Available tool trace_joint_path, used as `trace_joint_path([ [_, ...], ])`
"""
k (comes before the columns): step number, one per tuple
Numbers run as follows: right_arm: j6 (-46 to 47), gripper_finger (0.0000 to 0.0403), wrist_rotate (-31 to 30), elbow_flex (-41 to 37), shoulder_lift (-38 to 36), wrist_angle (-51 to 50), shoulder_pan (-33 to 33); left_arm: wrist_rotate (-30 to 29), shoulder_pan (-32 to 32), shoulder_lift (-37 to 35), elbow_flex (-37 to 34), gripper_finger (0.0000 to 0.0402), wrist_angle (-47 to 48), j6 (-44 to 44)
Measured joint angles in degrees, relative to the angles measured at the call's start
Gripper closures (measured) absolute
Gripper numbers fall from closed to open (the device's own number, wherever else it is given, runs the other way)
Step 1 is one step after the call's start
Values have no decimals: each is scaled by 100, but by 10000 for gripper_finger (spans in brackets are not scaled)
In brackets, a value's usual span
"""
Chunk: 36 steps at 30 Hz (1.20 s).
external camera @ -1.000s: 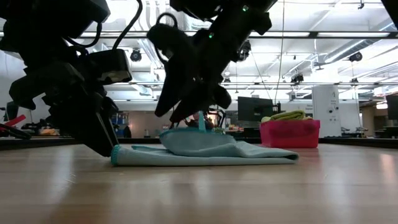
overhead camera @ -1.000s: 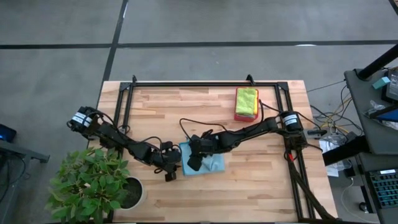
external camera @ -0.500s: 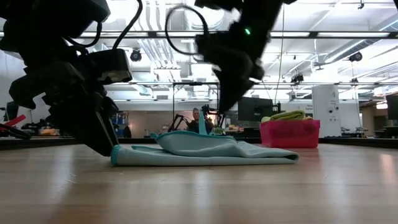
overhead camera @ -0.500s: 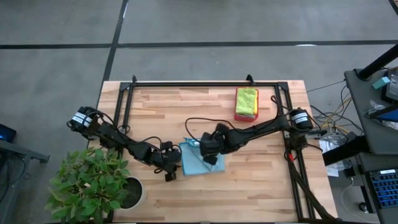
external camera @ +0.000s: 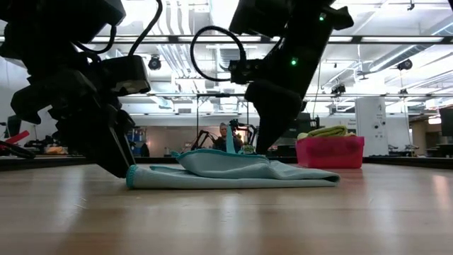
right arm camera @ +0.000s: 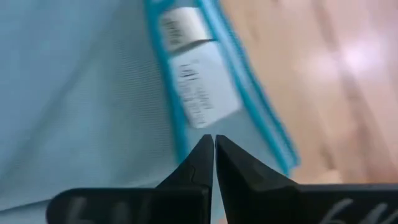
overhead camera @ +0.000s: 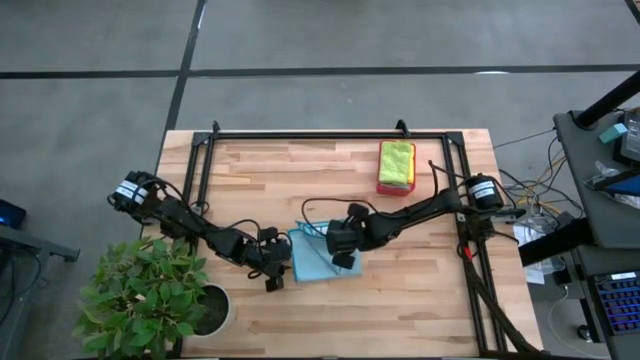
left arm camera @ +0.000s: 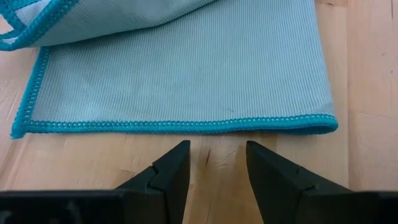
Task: Fold microfiber towels
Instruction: Fold the blue microfiber towel
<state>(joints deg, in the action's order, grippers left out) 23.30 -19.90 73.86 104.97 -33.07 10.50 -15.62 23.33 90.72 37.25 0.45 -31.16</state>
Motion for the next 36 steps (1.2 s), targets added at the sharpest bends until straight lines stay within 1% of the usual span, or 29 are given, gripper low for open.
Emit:
trace_joint_path([
  [4,-51,394,389,-21,4,298,1,0,0,0,0,261,-2,1],
  [8,-40,394,603,-185,5,936,-4,0,0,0,52,261,-1,4],
  [10,-40,394,961,-304,9,1484,-2,0,0,0,91,261,0,4],
  [13,-40,394,1614,-442,13,2704,29,0,0,-11,145,261,-2,18],
  [15,-122,394,1875,-455,12,3243,56,2,0,-64,153,261,10,47],
  [19,-428,394,1844,-447,-318,2877,72,180,0,-265,208,261,27,39],
  [22,-605,394,1545,-564,-719,2724,117,356,4,-447,242,261,59,39],
  [24,-703,394,1385,-793,-1001,2671,186,364,4,-552,282,261,66,39],
  [27,-757,394,1305,-1276,-1412,2687,267,311,-4,-628,469,261,67,47],
  [31,-754,394,1159,-2098,-1932,3352,313,116,-120,-533,866,261,49,271],
  [36,-744,394,1179,-3021,-2272,4393,330,51,-366,-202,1393,261,28,475],
])
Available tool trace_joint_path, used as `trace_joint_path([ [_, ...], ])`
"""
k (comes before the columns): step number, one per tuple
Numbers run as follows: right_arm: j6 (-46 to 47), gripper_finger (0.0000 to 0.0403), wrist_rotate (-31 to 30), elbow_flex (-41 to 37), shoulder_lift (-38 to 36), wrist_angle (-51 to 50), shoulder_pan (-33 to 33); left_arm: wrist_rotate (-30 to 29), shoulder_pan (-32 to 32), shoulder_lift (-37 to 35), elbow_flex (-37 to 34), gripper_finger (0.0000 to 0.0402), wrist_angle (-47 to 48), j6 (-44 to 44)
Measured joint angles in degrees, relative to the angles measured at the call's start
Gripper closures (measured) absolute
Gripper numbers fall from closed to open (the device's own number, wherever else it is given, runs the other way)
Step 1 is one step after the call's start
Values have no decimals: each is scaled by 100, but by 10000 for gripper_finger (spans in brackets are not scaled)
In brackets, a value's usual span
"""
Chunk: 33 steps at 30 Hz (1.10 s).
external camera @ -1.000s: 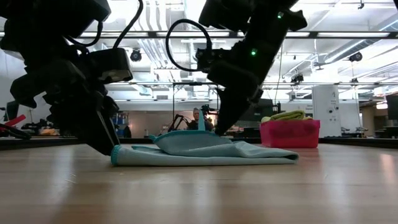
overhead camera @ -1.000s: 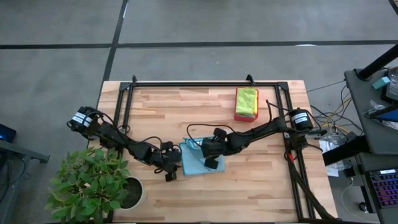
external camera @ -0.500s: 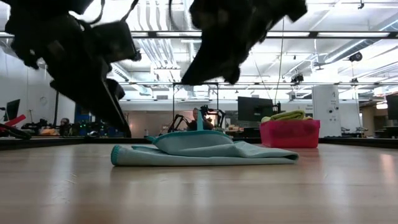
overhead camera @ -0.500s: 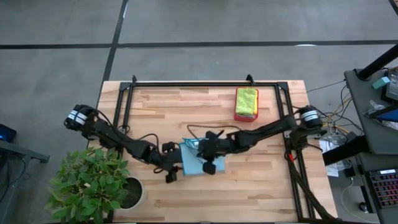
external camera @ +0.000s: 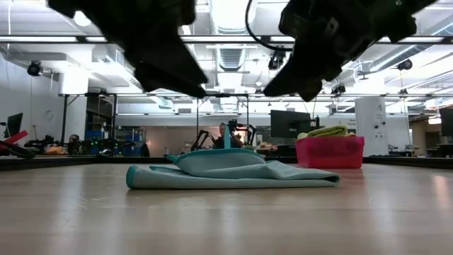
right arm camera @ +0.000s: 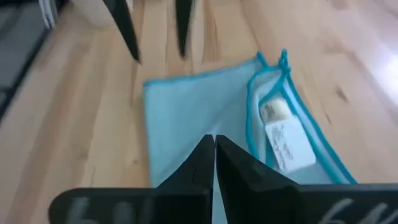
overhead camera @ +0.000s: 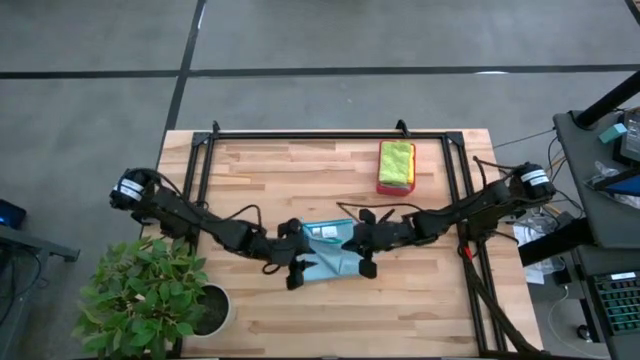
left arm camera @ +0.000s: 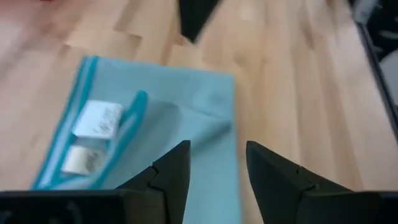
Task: Fold microfiber towels
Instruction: Fold the blue microfiber towel
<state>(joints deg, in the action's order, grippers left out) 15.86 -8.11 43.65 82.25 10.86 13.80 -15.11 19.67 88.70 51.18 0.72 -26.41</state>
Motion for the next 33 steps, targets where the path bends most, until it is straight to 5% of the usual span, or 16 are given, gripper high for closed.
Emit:
trace_joint_path([
  [22,-610,394,-3,-724,-134,802,-4,21,-908,2293,1675,261,39,325],
  [33,-605,394,-3,-762,-118,796,-4,4,-919,2463,1704,261,197,289],
])
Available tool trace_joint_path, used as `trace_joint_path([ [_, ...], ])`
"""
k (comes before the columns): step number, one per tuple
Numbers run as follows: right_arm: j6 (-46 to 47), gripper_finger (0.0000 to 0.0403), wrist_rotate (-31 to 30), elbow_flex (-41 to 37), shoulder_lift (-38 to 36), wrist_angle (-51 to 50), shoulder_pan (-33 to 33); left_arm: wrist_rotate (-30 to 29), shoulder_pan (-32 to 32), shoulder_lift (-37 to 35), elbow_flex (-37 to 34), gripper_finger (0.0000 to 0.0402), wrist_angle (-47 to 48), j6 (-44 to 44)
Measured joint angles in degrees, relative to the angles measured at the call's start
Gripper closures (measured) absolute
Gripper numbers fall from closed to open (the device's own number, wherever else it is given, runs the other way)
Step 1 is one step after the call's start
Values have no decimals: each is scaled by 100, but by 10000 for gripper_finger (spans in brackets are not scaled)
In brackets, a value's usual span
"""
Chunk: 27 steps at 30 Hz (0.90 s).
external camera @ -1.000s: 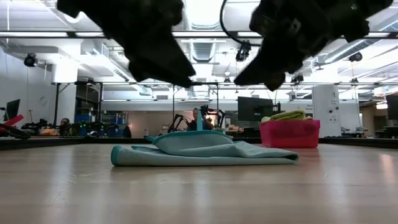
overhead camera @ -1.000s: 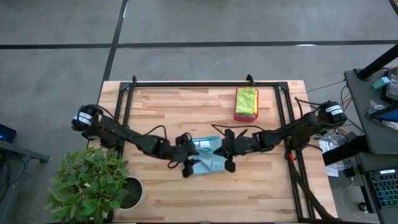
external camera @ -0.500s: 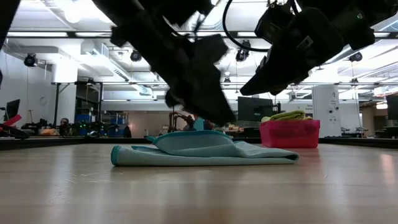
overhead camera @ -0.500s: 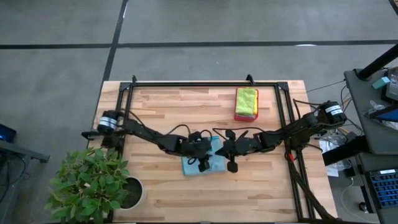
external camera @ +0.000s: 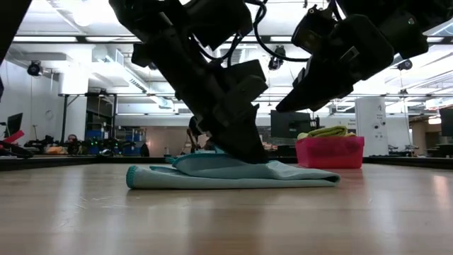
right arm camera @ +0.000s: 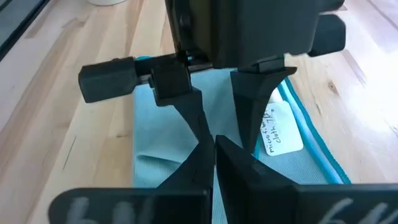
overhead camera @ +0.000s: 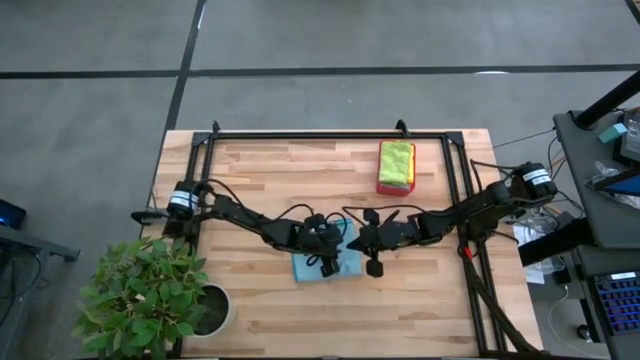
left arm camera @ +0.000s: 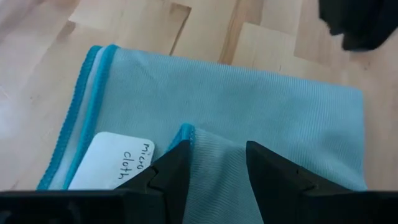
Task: Fold microfiber towels
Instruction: Fold the blue microfiber towel
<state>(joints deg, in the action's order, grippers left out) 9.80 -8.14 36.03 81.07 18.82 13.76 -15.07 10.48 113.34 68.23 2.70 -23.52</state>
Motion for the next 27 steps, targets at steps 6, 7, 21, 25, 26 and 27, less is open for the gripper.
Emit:
trace_joint_path([
  [6,17,394,0,-7,0,1,0,-35,0,-2,18,261,-18,222],
  [7,17,394,0,-7,0,-1,0,-37,0,-2,34,261,-28,276],
  [21,7,394,0,-7,1,-4,-2,10,-171,-101,7,261,-106,438],
  [25,7,394,1,-7,1,-11,-1,374,-193,-6,-12,261,-111,442],
  [26,7,394,2,-7,1,-13,0,448,-196,0,-17,261,-98,442],
  [27,8,394,2,-7,1,-10,-2,509,-196,0,-20,261,-97,441],
])
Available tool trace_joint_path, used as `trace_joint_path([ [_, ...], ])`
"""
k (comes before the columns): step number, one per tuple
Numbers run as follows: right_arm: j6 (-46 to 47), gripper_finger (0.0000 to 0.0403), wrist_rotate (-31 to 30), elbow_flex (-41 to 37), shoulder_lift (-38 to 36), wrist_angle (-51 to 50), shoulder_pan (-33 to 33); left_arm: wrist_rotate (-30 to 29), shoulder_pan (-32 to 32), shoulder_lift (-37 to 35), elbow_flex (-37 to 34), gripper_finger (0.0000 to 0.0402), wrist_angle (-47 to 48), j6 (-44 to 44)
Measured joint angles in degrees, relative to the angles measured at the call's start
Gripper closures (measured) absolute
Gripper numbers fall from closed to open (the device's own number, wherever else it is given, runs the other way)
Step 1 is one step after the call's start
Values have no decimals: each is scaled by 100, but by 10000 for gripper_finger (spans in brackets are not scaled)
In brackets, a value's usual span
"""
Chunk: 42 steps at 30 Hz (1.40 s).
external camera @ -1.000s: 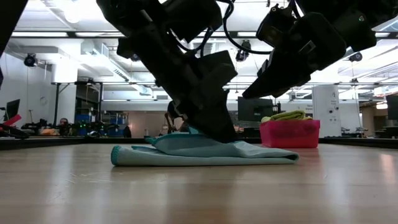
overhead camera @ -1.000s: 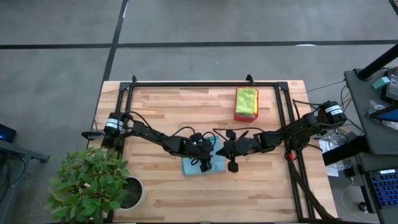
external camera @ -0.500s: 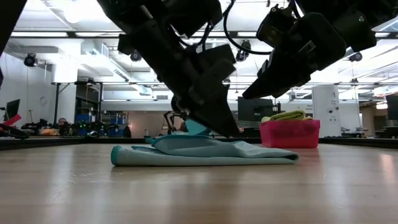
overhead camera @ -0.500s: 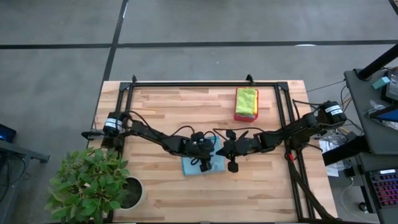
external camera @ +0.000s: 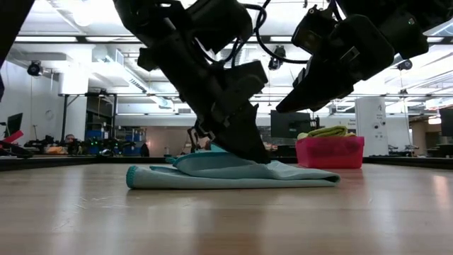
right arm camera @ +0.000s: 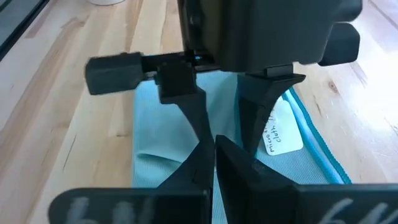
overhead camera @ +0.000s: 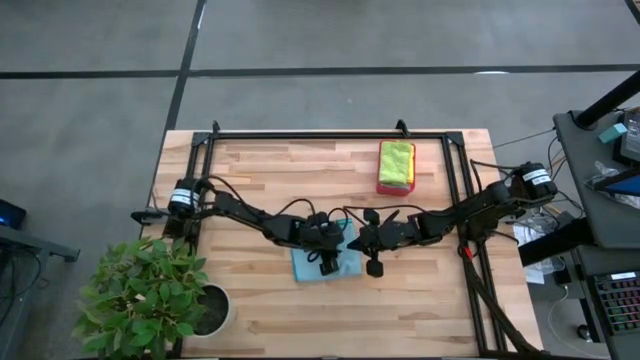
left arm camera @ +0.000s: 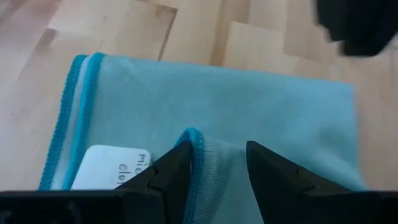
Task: Fold microfiber towels
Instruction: Fold the blue microfiber towel
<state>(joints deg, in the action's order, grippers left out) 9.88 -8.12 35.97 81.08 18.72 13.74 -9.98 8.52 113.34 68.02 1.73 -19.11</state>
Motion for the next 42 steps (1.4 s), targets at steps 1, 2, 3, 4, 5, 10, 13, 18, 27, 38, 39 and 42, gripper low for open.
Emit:
trace_joint_path([
  [1,-2,394,1,0,0,0,0,26,2,0,-2,261,-13,2],
  [2,-2,394,2,0,0,0,2,28,4,0,-2,261,-18,2],
  [3,-2,394,0,0,0,2,-1,29,0,0,-2,261,-7,5],
  [4,-2,394,0,0,0,2,-1,29,0,0,0,262,15,29],
  [5,-2,394,2,0,0,0,1,35,0,0,8,265,30,44],
  [10,-2,394,2,0,0,1,1,111,0,-2,-4,324,79,39],
  [13,-2,394,2,-2,0,0,0,112,0,-1,-4,385,83,30],
  [18,78,394,2,-2,0,0,1,114,19,-57,62,400,105,178],
  [27,758,387,7,-11,0,4,-1,422,335,-998,-18,401,1023,291],
  [38,1019,334,4,-13,2,69,0,550,697,-1222,-82,397,2130,114],
  [39,1030,331,5,-13,2,88,-1,543,695,-1222,-86,392,2253,102],
  [42,1117,321,7,-13,2,89,0,541,695,-1222,-91,363,2439,96],
])
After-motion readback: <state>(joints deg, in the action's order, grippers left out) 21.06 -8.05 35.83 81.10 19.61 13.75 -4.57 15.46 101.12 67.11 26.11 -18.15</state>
